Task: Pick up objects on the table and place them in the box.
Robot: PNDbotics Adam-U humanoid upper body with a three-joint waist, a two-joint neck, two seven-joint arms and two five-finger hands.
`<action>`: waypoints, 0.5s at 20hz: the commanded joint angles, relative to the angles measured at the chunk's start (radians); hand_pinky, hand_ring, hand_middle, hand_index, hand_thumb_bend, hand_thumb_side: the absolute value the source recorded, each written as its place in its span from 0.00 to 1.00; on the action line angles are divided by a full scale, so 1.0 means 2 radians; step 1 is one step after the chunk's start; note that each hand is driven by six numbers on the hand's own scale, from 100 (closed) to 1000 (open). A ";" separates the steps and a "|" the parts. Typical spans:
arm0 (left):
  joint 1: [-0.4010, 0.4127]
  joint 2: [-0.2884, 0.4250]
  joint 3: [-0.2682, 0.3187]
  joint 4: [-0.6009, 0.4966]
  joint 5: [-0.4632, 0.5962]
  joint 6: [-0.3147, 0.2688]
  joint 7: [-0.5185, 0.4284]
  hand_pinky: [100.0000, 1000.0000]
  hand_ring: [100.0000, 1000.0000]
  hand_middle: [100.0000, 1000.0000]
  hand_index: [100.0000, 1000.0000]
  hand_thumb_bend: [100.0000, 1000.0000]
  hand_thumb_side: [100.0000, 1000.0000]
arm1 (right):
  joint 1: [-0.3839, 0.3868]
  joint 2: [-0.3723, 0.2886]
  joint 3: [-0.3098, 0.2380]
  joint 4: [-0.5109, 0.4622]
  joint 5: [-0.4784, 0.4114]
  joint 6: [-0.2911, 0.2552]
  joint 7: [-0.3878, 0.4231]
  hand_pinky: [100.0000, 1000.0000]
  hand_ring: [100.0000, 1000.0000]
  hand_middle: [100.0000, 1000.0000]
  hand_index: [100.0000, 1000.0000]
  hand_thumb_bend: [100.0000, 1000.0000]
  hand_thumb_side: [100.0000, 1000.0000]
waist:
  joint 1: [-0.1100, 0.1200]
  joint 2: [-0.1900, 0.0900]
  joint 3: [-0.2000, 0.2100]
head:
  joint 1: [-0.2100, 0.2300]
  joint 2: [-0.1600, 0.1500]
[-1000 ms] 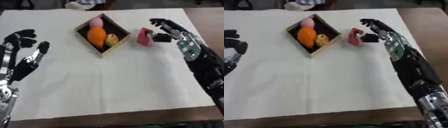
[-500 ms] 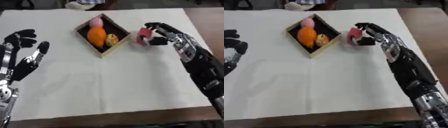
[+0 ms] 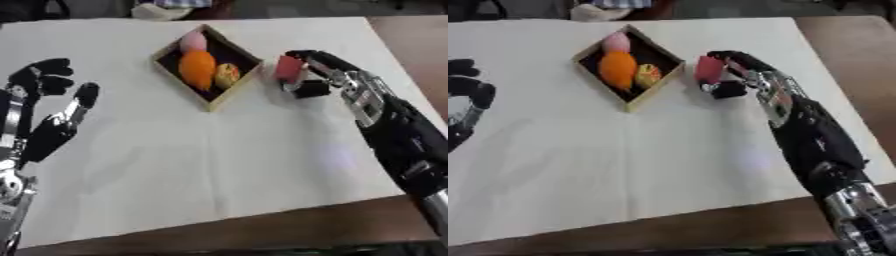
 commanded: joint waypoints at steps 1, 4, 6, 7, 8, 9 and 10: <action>-0.003 0.006 0.005 -0.007 0.001 0.000 -0.001 0.68 0.65 0.63 0.78 0.55 0.67 | -0.008 -0.008 -0.004 0.001 0.008 0.001 -0.009 0.83 0.87 0.77 0.94 0.06 0.47 | 0.002 -0.013 0.000 | 0.000 -0.002; -0.004 0.006 0.005 -0.007 0.001 -0.001 -0.001 0.68 0.65 0.63 0.78 0.55 0.67 | -0.008 -0.009 -0.003 -0.002 0.010 0.000 -0.019 0.82 0.84 0.72 0.92 0.03 0.44 | 0.001 -0.013 0.001 | 0.001 -0.002; -0.003 0.006 0.005 -0.007 0.001 -0.001 -0.001 0.68 0.65 0.63 0.78 0.55 0.67 | -0.008 -0.009 -0.003 -0.004 0.013 0.000 -0.028 0.81 0.82 0.69 0.90 0.02 0.42 | 0.001 -0.013 0.001 | 0.000 -0.002; -0.004 0.006 0.005 -0.007 0.001 -0.001 -0.001 0.68 0.65 0.63 0.78 0.55 0.67 | -0.009 -0.009 -0.003 -0.006 0.014 0.001 -0.032 0.80 0.81 0.65 0.88 0.00 0.40 | 0.001 -0.013 0.001 | 0.000 -0.002; -0.004 0.006 0.005 -0.007 0.001 -0.001 -0.002 0.68 0.65 0.63 0.78 0.55 0.67 | -0.009 -0.009 -0.003 -0.007 0.014 0.001 -0.039 0.80 0.80 0.64 0.88 0.00 0.40 | 0.001 -0.013 0.002 | -0.001 -0.002; -0.004 0.006 0.005 -0.007 0.001 -0.001 -0.002 0.68 0.65 0.63 0.78 0.55 0.67 | -0.008 -0.009 -0.004 -0.010 0.013 0.001 -0.045 0.79 0.79 0.63 0.87 0.00 0.39 | 0.001 -0.013 0.002 | 0.000 -0.002; -0.004 0.006 0.005 -0.008 0.001 -0.002 -0.002 0.68 0.65 0.63 0.78 0.55 0.67 | -0.008 -0.009 -0.004 -0.013 0.010 0.001 -0.051 0.79 0.79 0.62 0.87 0.00 0.39 | 0.001 -0.013 0.002 | 0.000 -0.003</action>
